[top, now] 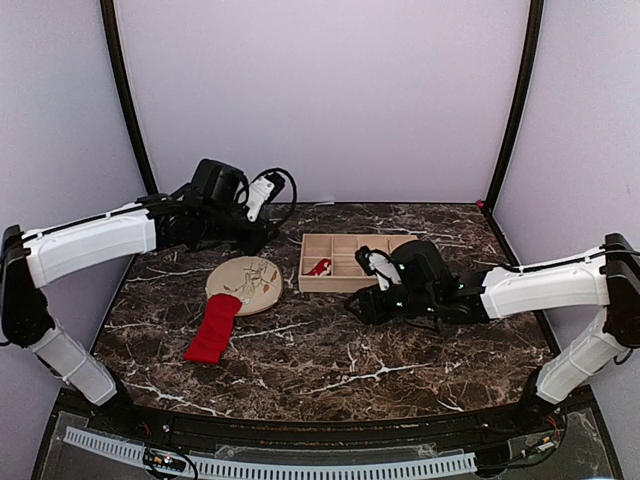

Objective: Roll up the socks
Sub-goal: Pick up the sock from the center of the board.

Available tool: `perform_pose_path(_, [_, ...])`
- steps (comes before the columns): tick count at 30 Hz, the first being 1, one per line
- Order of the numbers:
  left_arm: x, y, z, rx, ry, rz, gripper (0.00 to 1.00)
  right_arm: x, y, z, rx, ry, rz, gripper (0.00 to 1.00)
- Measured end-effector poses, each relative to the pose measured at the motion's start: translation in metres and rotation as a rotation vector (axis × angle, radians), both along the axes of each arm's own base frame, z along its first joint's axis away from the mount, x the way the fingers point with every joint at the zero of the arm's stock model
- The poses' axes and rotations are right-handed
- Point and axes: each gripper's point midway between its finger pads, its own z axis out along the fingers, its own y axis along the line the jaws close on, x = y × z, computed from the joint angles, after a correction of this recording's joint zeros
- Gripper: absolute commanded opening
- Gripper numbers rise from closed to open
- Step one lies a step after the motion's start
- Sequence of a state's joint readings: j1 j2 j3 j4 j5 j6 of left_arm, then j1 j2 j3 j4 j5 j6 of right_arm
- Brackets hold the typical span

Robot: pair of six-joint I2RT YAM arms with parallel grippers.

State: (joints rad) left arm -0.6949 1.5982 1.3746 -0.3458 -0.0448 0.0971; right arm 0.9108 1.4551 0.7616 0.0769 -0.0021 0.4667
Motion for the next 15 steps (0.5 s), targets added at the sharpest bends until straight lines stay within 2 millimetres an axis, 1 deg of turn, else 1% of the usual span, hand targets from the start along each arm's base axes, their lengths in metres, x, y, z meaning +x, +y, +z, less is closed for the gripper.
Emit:
perform_pose_path(1, [-0.011,0.007,0.001,-0.01,-0.035,0.004,0.32,-0.002,0.01,0.005,-0.01,-0.034,0.026,0.57])
perform_pose_path(2, [-0.019,0.012,0.001,-0.018,-0.057,0.004,0.33,-0.006,0.02,0.01,-0.014,-0.063,0.052,0.62])
perform_pose_path(3, [-0.03,0.018,-0.001,-0.032,-0.089,0.007,0.35,-0.009,0.03,0.016,-0.018,-0.097,0.08,0.73])
perform_pose_path(4, [-0.038,0.023,-0.004,-0.043,-0.106,0.008,0.41,-0.012,0.041,0.023,-0.017,-0.139,0.107,0.87])
perform_pose_path(5, [-0.045,0.028,-0.005,-0.062,-0.128,0.008,0.52,-0.015,0.049,0.028,-0.004,-0.162,0.122,0.99])
perform_pose_path(7, [-0.061,0.042,-0.012,-0.099,-0.157,0.023,0.76,-0.014,0.057,0.035,0.026,-0.198,0.126,0.99])
perform_pose_path(8, [-0.065,0.048,-0.011,-0.129,-0.18,0.037,0.86,-0.009,0.059,0.038,0.043,-0.207,0.115,1.0])
perform_pose_path(10, [-0.074,0.06,-0.01,-0.188,-0.216,0.067,0.96,0.004,0.059,0.042,0.096,-0.2,0.085,1.0])
perform_pose_path(11, [-0.077,0.065,-0.01,-0.214,-0.225,0.082,0.99,0.01,0.059,0.043,0.116,-0.195,0.076,1.0])
perform_pose_path(13, [-0.081,0.073,-0.008,-0.254,-0.24,0.102,0.99,0.026,0.058,0.042,0.17,-0.166,0.054,0.99])
perform_pose_path(15, [-0.08,0.077,-0.006,-0.274,-0.245,0.12,0.99,0.038,0.059,0.035,0.214,-0.129,0.054,0.9])
